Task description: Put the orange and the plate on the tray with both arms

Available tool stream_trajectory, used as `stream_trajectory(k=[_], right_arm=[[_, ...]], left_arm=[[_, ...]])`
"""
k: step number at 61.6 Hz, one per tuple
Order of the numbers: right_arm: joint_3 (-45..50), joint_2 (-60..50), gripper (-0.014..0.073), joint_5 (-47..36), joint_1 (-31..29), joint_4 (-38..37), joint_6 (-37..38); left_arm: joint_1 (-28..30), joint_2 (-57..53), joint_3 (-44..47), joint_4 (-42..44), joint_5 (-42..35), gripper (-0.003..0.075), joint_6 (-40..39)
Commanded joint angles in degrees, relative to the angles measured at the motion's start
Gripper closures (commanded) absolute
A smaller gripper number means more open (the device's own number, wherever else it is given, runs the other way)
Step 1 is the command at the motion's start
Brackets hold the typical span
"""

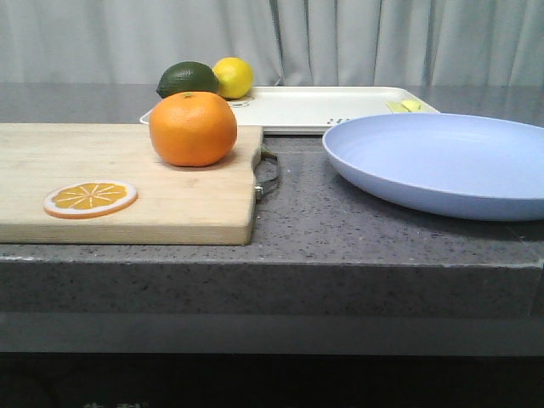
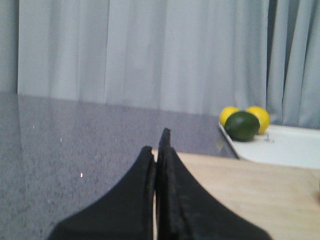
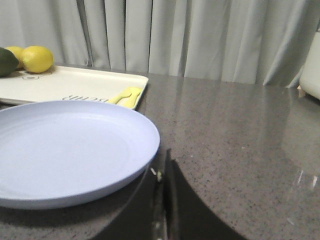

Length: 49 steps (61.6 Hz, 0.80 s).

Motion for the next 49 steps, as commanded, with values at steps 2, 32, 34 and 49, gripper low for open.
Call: stream_trajectory(k=[2,32,34,49], right_arm=[[-6.39,-1.22,0.0706,-3.02,-0.25,0.00,-0.55],[-33.97,26.48,0.0706,13.32,-0.21,0.00,0.53],[-34.13,27.14,0.0706,13.23,-0.21,0.00,0.53],[-34.18,27.69,0.0531,12.74,-0.21,0.00,0.53]], left_arm=[[0.12,-0.74,-3.44,-0.46,-6.22,0.0737,-0.28],[0.02,31.66,-28.61,5.26,9.16,0.0738,-0.28],[0.02,32.39,-28.93,5.26,9.16,0.0738,-0.28],[0.02,33.64,-29.27,5.26,7.93,0.0731,-0.28]])
